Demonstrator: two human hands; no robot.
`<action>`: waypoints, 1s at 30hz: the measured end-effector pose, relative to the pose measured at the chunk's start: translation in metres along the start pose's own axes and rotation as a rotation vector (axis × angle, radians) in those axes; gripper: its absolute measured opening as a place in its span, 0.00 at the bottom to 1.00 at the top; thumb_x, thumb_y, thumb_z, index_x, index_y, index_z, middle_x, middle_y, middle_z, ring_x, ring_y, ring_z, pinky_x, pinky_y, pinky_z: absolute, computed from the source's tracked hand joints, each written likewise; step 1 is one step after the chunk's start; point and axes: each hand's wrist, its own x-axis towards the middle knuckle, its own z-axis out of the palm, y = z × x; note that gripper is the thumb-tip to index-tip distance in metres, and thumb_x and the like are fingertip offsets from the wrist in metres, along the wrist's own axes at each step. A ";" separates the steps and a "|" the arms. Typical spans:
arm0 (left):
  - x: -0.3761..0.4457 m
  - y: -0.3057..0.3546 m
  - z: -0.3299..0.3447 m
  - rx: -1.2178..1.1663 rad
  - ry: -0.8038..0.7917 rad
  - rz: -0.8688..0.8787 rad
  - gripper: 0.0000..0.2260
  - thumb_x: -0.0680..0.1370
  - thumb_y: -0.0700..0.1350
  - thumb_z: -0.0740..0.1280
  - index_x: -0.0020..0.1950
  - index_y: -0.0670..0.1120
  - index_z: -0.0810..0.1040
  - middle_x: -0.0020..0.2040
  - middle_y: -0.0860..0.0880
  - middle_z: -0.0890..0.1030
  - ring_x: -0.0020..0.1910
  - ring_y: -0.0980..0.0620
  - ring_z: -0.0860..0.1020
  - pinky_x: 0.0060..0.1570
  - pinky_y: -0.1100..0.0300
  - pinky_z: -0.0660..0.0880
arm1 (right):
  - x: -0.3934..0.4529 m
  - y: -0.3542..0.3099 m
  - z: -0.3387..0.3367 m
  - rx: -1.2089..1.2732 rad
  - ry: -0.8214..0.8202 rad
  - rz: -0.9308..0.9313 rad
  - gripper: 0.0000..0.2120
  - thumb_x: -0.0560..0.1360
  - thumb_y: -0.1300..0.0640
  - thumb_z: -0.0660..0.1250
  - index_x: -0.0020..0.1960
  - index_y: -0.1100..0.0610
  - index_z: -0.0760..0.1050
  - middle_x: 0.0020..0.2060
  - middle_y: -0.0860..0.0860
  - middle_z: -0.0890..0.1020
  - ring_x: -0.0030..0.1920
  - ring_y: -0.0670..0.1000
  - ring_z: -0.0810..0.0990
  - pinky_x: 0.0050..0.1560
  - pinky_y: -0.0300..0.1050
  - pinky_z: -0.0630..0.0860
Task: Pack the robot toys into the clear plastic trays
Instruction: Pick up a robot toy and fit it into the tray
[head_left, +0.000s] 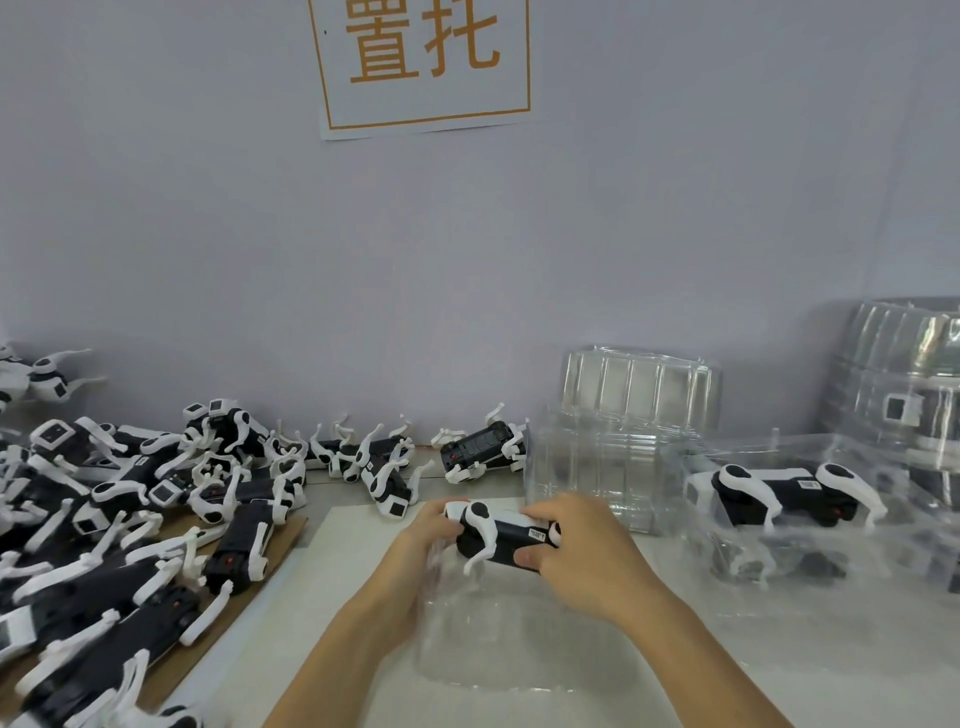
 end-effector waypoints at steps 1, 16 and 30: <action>0.003 0.002 0.002 -0.001 0.004 -0.014 0.12 0.77 0.41 0.63 0.58 0.45 0.79 0.46 0.45 0.83 0.39 0.46 0.81 0.35 0.54 0.78 | 0.000 0.001 0.001 -0.022 0.008 -0.006 0.06 0.72 0.51 0.73 0.40 0.47 0.77 0.40 0.49 0.74 0.43 0.51 0.71 0.37 0.43 0.66; 0.007 0.006 0.009 0.167 0.124 -0.017 0.07 0.81 0.48 0.65 0.58 0.51 0.79 0.57 0.46 0.83 0.50 0.50 0.80 0.39 0.60 0.74 | 0.000 0.005 0.009 -0.159 0.017 0.005 0.08 0.73 0.50 0.73 0.51 0.51 0.81 0.50 0.48 0.72 0.53 0.51 0.71 0.50 0.47 0.73; 0.020 0.001 0.005 0.248 0.215 0.025 0.07 0.81 0.41 0.65 0.57 0.49 0.80 0.59 0.49 0.80 0.61 0.45 0.77 0.64 0.48 0.71 | 0.002 0.006 0.011 -0.168 0.009 0.019 0.14 0.73 0.52 0.74 0.57 0.55 0.81 0.53 0.49 0.70 0.56 0.51 0.70 0.57 0.50 0.74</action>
